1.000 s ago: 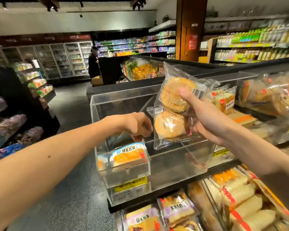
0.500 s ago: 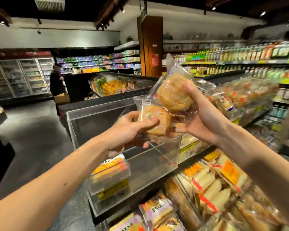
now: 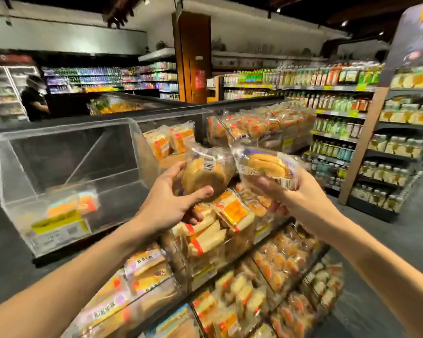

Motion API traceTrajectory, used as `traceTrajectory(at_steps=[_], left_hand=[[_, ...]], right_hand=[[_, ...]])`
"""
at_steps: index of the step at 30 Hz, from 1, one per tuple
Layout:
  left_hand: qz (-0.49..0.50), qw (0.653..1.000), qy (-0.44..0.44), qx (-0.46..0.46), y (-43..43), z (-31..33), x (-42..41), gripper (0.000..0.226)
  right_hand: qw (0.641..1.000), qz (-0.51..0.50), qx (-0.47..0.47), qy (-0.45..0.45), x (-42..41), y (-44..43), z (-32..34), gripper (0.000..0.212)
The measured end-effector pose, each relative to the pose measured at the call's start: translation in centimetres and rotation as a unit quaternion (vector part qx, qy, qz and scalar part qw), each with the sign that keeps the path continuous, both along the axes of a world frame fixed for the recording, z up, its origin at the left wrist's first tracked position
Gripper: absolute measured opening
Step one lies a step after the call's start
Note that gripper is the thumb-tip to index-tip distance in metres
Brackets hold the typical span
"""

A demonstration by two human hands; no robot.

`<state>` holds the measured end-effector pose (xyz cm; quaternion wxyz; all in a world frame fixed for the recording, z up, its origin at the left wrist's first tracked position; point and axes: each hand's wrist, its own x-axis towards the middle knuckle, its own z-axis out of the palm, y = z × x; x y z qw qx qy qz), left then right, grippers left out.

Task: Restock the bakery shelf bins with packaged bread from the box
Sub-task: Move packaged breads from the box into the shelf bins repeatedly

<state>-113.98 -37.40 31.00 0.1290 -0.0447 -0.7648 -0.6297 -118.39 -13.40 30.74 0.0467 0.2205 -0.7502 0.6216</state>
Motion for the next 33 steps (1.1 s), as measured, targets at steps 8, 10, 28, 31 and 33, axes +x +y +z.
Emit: traceTrajectory(at_steps=[8,10,28,31,33], left_hand=[[-0.093,0.99,0.089,-0.065,15.5,-7.6,0.5,0.074],[-0.135,0.987,0.078,-0.041,19.0,-8.4,0.8,0.079],[-0.17,0.98,-0.062,0.088,32.1,-17.9,-14.3,0.106],[-0.149,0.983,-0.083,0.074,33.1,-19.5,-19.8,0.088],[-0.152,0.978,-0.111,0.087,33.5,-20.1,-23.7,0.097]], right_hand=[[0.999,-0.033,0.018,0.001,6.0,16.5,-5.5,0.073],[0.999,-0.043,0.015,-0.019,7.2,19.5,-6.0,0.077],[0.98,-0.153,0.126,-0.006,-3.1,32.6,-13.7,0.075],[0.972,-0.145,0.187,0.011,-9.2,34.3,-14.6,0.082],[0.968,-0.137,0.208,0.015,-13.5,35.1,-14.8,0.086]])
